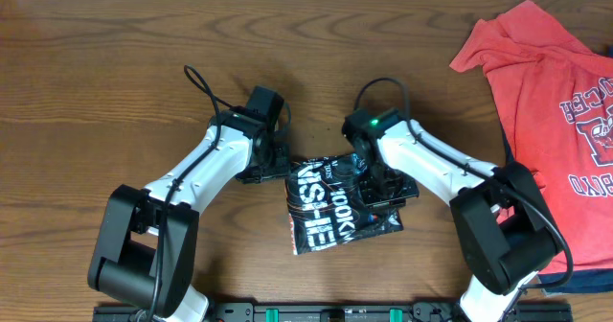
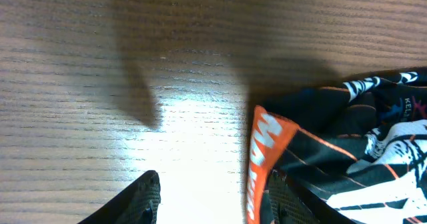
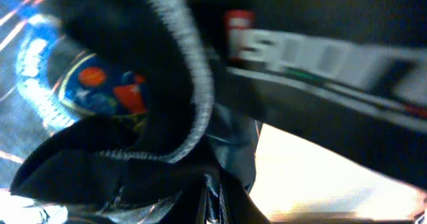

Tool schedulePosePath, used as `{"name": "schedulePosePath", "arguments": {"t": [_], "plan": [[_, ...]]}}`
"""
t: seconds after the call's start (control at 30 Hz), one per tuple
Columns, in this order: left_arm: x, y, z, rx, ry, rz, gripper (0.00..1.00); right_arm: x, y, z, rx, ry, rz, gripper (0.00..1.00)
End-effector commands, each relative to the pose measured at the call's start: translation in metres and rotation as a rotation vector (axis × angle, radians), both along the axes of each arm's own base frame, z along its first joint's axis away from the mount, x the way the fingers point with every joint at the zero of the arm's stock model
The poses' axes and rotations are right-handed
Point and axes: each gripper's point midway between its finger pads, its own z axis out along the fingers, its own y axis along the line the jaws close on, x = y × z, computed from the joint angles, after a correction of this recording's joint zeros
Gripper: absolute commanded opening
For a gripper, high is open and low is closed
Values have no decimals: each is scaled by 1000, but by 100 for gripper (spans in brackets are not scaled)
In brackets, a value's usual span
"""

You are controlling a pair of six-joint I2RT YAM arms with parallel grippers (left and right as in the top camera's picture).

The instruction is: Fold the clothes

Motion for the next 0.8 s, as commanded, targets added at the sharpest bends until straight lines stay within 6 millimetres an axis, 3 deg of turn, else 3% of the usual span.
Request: {"name": "schedulePosePath", "arguments": {"t": [0.0,0.13,0.3,0.4,0.5,0.6,0.77], "plan": [[-2,1,-3,7,12,-3,54,3,-9,1,-47,-13,-60,8],[2,-1,0,1,0,-3,54,4,-13,7,-49,-28,-107,9],[1,-1,0,2,3,-3,54,31,-11,35,40,-182,-155,10],[1,-1,0,3,4,-3,54,50,1,56,140,-304,-120,17],[1,-1,0,3,4,-3,55,55,20,65,247,-335,-43,27],[1,-1,0,3,4,-3,54,48,33,62,295,-305,6,30],[1,-1,0,3,4,-3,55,39,43,40,270,-253,45,31]]}}
